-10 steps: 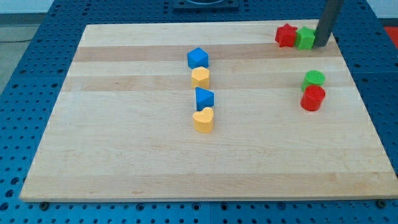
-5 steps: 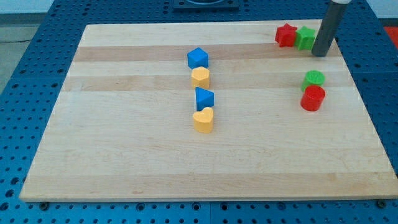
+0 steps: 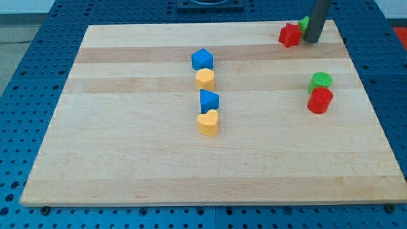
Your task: Move the red and green star to the top right
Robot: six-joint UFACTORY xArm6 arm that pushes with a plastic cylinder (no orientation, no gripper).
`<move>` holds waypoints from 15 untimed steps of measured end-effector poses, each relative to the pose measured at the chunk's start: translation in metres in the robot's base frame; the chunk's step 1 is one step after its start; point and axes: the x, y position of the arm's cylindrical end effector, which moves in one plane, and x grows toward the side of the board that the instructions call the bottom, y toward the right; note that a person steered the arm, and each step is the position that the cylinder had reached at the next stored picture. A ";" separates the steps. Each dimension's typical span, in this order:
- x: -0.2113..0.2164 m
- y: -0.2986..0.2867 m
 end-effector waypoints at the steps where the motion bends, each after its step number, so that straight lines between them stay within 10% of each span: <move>1: 0.008 0.000; 12: 0.007 -0.070; 15: -0.019 -0.221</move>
